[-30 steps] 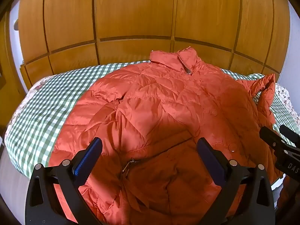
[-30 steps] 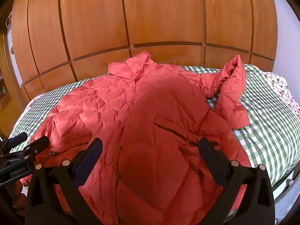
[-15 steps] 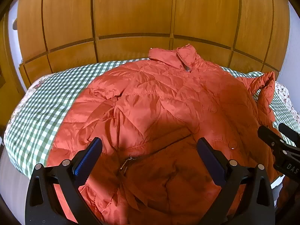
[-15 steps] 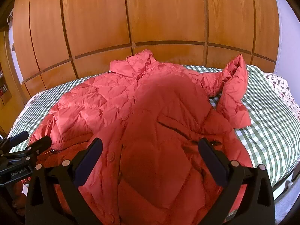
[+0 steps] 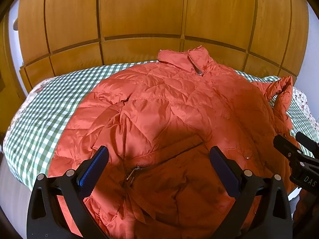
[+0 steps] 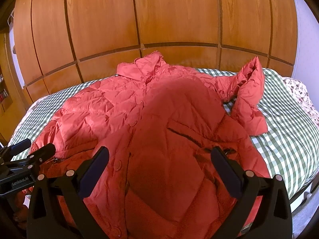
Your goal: Fold small clothes
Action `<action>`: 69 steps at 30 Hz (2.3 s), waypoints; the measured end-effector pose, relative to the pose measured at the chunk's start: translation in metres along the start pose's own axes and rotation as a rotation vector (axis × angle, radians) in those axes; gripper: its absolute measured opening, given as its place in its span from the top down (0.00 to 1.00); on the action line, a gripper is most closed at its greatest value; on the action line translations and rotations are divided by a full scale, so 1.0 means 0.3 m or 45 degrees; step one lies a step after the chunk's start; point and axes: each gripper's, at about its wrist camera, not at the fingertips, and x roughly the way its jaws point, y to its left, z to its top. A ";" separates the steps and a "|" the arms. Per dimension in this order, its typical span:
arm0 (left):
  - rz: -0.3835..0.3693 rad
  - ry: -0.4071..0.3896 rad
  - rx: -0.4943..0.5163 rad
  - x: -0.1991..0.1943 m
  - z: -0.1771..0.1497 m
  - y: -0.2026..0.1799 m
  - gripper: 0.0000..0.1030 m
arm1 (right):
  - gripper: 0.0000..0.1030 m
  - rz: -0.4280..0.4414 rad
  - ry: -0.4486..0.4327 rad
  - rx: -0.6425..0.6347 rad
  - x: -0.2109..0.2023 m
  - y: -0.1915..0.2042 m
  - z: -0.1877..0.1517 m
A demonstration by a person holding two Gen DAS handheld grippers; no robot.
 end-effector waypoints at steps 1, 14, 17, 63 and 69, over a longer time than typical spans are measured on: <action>0.000 0.000 -0.001 -0.001 0.000 0.002 0.03 | 0.02 -0.001 0.002 0.000 0.002 0.001 -0.001; 0.001 0.029 -0.001 0.012 -0.002 0.002 0.03 | 0.02 0.005 0.008 0.000 0.006 0.002 -0.009; 0.001 0.031 -0.004 0.014 -0.003 0.004 0.03 | 0.02 0.007 0.013 0.000 0.009 0.003 -0.008; -0.272 0.080 -0.677 0.070 -0.032 0.500 0.03 | 0.02 -0.105 -0.078 -0.187 0.183 0.030 0.214; 0.014 0.136 -0.678 0.047 -0.149 0.642 0.03 | 0.02 -0.189 -0.023 -0.214 0.354 -0.013 0.238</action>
